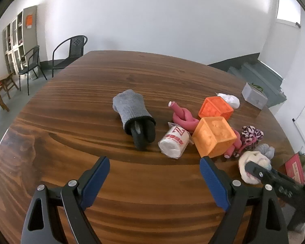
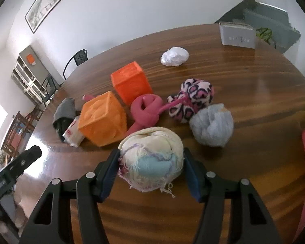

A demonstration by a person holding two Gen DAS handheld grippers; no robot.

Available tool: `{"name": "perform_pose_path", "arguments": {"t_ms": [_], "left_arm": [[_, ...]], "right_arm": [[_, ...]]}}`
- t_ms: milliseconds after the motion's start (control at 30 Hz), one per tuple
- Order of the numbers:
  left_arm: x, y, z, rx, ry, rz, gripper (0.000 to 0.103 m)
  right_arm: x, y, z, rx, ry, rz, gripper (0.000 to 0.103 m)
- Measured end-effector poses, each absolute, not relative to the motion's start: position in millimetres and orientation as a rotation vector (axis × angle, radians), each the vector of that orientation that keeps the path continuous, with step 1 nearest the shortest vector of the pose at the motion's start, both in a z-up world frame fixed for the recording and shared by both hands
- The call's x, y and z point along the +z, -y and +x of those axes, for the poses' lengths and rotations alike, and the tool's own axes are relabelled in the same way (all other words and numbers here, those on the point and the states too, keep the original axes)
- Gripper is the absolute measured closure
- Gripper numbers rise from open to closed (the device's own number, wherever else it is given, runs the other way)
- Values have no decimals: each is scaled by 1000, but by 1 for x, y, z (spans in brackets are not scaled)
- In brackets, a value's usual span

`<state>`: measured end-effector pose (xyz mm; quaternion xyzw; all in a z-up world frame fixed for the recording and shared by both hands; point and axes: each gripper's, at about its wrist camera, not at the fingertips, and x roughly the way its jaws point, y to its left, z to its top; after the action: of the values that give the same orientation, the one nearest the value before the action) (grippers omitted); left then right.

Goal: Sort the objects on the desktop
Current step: 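Grasp the white-blue yarn ball with the right gripper while the left grasps the orange cube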

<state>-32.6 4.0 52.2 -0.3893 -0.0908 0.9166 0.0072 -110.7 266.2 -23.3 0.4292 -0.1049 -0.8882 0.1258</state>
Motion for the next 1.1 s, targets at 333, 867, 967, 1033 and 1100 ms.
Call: {"name": "perform_pose_path", "arguments": {"t_ms": [333,867,967,1033,1100], "left_arm": [[50,-44,-41,2834,194,-1195,11],[39,-118,-98,2816,131,-1282,11],[32,-121,-108,2820,92,-1303,14],[27,-122,-114,2812,64,-1325,37],[22,-122,-116,2796,66,-1335,43]], "right_arm": [[-31,-295,-75,-2622,383,1286,39],[-31,-286,-66,-2631,301,1290,37],[-33,-286,-67,-2608,318,1307,37],[-33,-285,-68,-2607,310,1309,37],[-33,-282,-67,-2613,288,1308,37]]}}
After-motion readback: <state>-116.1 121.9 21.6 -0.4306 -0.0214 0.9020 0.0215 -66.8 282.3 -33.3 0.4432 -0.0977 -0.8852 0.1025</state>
